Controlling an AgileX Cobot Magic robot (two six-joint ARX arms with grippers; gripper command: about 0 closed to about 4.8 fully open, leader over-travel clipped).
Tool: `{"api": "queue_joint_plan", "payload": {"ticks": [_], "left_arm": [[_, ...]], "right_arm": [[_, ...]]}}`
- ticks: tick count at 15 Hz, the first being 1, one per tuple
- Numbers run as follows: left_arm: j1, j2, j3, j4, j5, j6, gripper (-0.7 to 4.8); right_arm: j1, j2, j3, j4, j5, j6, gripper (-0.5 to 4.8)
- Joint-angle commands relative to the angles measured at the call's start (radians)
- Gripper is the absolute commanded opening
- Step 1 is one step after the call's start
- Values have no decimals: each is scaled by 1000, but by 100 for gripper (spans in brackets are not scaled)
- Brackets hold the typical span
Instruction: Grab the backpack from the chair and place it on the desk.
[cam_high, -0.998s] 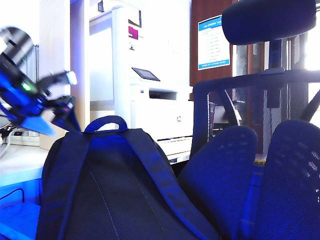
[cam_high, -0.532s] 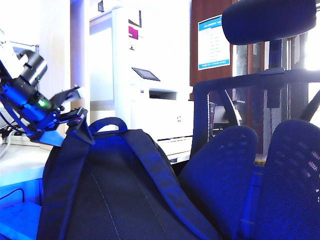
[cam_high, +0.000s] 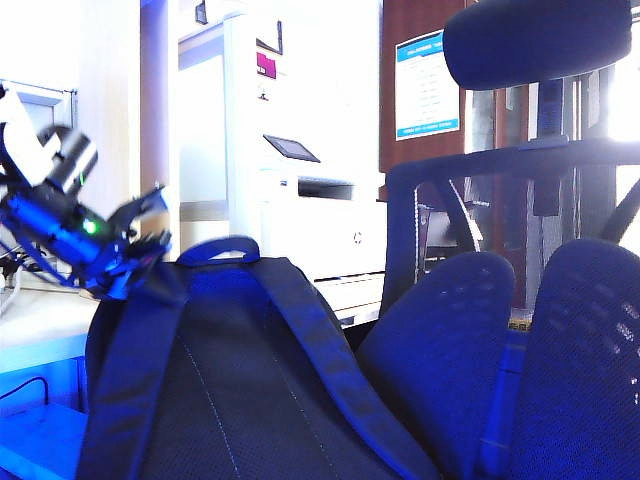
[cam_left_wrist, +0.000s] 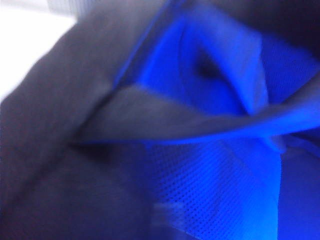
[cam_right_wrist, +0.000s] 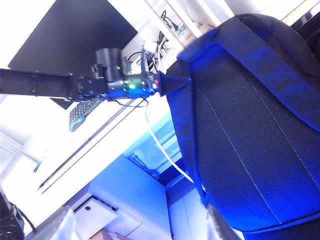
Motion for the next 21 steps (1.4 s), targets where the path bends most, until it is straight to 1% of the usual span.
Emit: {"api": "queue_joint_plan", "payload": {"ticks": [1,4,6,7,10,11,12,14,15,16,17,18,19,20,21], "left_arm": [[-1,-23,5,19,-2,-2,-5],[0,-172,6,53,-22,-2,-5],[0,-307,7,79,-25,-2,-5],[0,-375,7,84,-44,-2,-5],[1,-582,10,88,-172,-13,-5],[1,-650,12,91,-223,-13,-5],[1,-708,37,84,-253,-14,-5],[1,-777,182,70,-273,-13,-5],[1,-781,299,32,-275,-13,-5],[2,-769,441,-48,-303,-5,-5],[16,-737,607,-157,-342,48,-5],[60,-695,745,-239,-341,85,-5],[109,-663,838,-300,-338,92,-5],[168,-626,928,-348,-337,88,-5],[255,-602,967,-347,-337,92,-5]], "right_arm": [[0,0,5,28,-53,10,337],[6,0,5,77,-84,56,337],[35,0,5,77,-88,56,337],[56,0,5,77,-96,58,337],[152,0,5,129,-132,90,337],[187,0,5,147,-132,91,336],[214,0,5,157,-118,91,336],[241,0,5,160,-69,90,336],[242,0,5,161,-44,89,336],[242,0,4,172,-33,89,336],[242,0,4,185,-25,89,336],[242,0,4,190,-23,89,335],[242,0,4,190,-24,89,336],[242,0,4,190,-24,89,336],[242,0,4,190,-23,89,335]]}}
